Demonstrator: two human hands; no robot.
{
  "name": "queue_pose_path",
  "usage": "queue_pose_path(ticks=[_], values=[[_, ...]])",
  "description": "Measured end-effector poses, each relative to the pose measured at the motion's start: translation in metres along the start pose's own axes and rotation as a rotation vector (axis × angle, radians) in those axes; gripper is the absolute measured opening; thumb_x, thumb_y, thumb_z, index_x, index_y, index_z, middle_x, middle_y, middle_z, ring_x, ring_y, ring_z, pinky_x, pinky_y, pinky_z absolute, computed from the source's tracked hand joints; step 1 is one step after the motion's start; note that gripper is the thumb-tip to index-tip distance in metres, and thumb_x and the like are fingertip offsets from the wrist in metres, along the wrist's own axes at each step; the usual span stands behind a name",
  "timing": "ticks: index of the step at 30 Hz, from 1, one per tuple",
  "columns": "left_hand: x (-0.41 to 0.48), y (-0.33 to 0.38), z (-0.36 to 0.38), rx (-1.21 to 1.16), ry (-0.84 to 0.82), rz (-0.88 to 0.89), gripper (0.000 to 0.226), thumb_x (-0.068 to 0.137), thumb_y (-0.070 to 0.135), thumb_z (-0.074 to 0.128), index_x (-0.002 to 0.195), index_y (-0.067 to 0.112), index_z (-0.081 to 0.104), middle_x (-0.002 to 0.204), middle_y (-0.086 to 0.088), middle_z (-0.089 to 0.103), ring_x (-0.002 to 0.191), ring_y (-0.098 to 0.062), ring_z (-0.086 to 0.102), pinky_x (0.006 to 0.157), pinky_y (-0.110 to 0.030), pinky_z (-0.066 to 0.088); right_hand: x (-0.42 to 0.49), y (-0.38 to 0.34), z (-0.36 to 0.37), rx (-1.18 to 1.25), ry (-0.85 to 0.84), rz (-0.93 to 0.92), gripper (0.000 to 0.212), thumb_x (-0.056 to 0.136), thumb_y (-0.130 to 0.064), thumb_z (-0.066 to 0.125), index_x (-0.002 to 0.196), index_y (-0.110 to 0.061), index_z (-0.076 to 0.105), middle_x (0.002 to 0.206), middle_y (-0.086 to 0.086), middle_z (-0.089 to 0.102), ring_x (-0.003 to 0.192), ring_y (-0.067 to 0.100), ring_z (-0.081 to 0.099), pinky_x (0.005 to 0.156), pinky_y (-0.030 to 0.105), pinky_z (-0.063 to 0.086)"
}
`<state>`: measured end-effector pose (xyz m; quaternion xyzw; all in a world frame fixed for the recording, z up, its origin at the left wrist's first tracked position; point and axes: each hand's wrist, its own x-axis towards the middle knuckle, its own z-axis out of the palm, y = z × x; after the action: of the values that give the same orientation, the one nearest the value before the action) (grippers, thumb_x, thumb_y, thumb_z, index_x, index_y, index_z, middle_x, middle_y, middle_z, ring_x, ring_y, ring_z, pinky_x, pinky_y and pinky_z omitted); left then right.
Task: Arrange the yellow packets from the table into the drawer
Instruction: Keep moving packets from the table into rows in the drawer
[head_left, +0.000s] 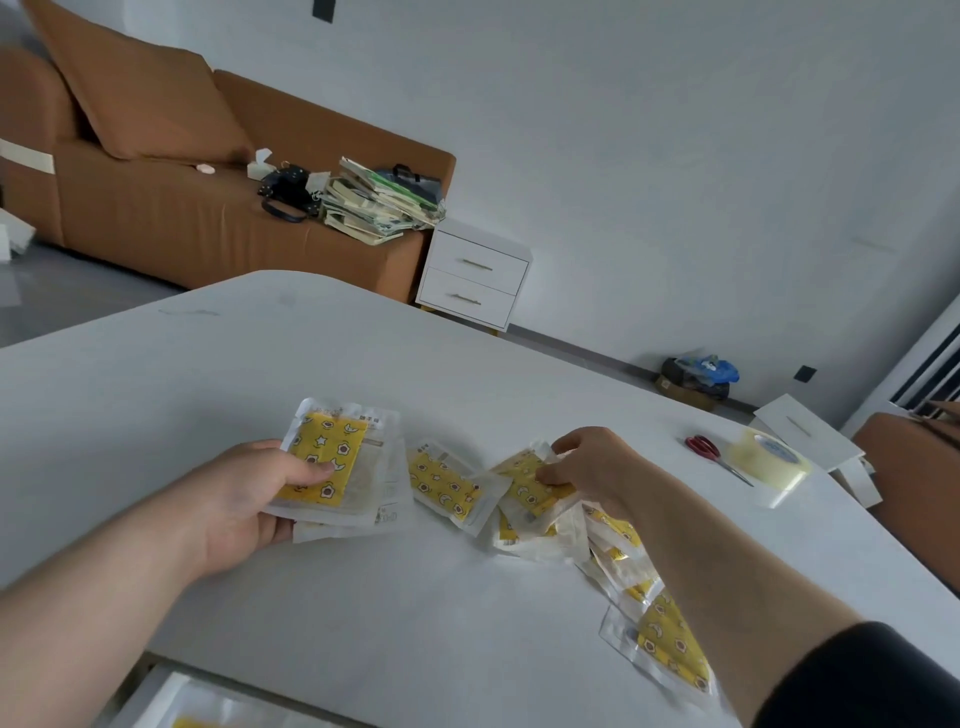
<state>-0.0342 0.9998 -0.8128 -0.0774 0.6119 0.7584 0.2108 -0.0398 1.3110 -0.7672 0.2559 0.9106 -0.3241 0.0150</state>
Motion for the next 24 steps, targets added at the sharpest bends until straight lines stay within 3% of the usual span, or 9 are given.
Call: queue_pose_path(ticks=[2, 5, 8, 11, 14, 19, 21, 24], values=[[0.000, 0.000, -0.001, -0.016, -0.001, 0.002, 0.017, 0.088, -0.004, 0.056, 0.100, 0.005, 0.065, 0.078, -0.013, 0.075, 0.059, -0.024, 0.072, 0.049, -0.033, 0.059, 0.000, -0.001, -0.004, 0.114, -0.003, 0.061, 0.027, 0.080, -0.012, 0.076, 0.105, -0.007, 0.068, 0.103, 0.009, 0.068, 0.095, 0.026, 0.068, 0.087, 0.039, 0.058], [0.001, -0.001, -0.002, -0.034, 0.001, -0.001, 0.020, 0.088, -0.004, 0.056, 0.105, 0.003, 0.064, 0.082, -0.014, 0.075, 0.060, -0.024, 0.073, 0.050, -0.033, 0.059, -0.001, -0.001, -0.008, 0.133, 0.031, 0.046, 0.007, 0.087, -0.010, 0.068, 0.093, -0.013, 0.071, 0.101, 0.008, 0.069, 0.089, 0.021, 0.065, 0.076, 0.031, 0.056], [0.001, -0.002, -0.003, -0.039, -0.001, 0.000, 0.026, 0.088, -0.003, 0.057, 0.112, 0.002, 0.063, 0.093, -0.016, 0.074, 0.062, -0.023, 0.073, 0.051, -0.031, 0.059, -0.001, -0.002, -0.009, 0.063, 0.123, -0.015, 0.007, 0.091, -0.014, 0.063, 0.092, -0.013, 0.070, 0.099, 0.008, 0.068, 0.082, 0.019, 0.059, 0.067, 0.027, 0.048], [0.001, -0.002, -0.004, -0.048, -0.005, 0.003, 0.025, 0.088, -0.004, 0.057, 0.111, 0.003, 0.063, 0.090, -0.015, 0.073, 0.060, -0.021, 0.072, 0.046, -0.028, 0.057, 0.001, -0.006, -0.011, -0.055, 0.217, -0.076, 0.017, 0.096, -0.009, 0.048, 0.101, -0.011, 0.064, 0.088, 0.006, 0.061, 0.073, 0.017, 0.054, 0.059, 0.027, 0.047], [0.000, -0.001, -0.003, -0.060, -0.003, 0.003, 0.023, 0.088, -0.004, 0.058, 0.108, 0.004, 0.063, 0.085, -0.013, 0.074, 0.059, -0.021, 0.072, 0.046, -0.027, 0.056, 0.002, -0.014, -0.011, -0.077, 0.298, -0.122, 0.017, 0.096, -0.009, 0.044, 0.106, -0.009, 0.058, 0.079, 0.001, 0.051, 0.070, 0.017, 0.050, 0.064, 0.034, 0.049], [-0.001, -0.002, -0.002, -0.089, -0.004, 0.009, 0.016, 0.089, -0.004, 0.056, 0.095, 0.008, 0.064, 0.067, -0.007, 0.074, 0.052, -0.017, 0.070, 0.039, -0.021, 0.050, -0.014, -0.038, 0.021, 0.095, 0.138, -0.162, 0.015, 0.096, -0.018, 0.052, 0.106, -0.016, 0.062, 0.093, 0.004, 0.063, 0.074, 0.018, 0.058, 0.054, 0.023, 0.044], [-0.001, -0.001, -0.001, -0.094, -0.005, 0.011, 0.015, 0.089, -0.004, 0.056, 0.093, 0.008, 0.064, 0.065, -0.006, 0.073, 0.051, -0.016, 0.070, 0.038, -0.020, 0.049, -0.017, -0.042, 0.044, 0.078, 0.070, -0.218, 0.010, 0.095, -0.021, 0.055, 0.099, -0.019, 0.064, 0.097, 0.006, 0.067, 0.079, 0.022, 0.062, 0.060, 0.025, 0.048], [-0.001, -0.002, -0.002, -0.089, -0.014, 0.013, 0.016, 0.088, -0.003, 0.057, 0.099, 0.006, 0.064, 0.073, -0.011, 0.075, 0.057, -0.022, 0.072, 0.044, -0.026, 0.054, -0.019, -0.045, 0.067, -0.041, 0.005, -0.303, 0.015, 0.096, -0.022, 0.053, 0.104, -0.017, 0.065, 0.100, 0.005, 0.067, 0.089, 0.024, 0.064, 0.070, 0.030, 0.051]])
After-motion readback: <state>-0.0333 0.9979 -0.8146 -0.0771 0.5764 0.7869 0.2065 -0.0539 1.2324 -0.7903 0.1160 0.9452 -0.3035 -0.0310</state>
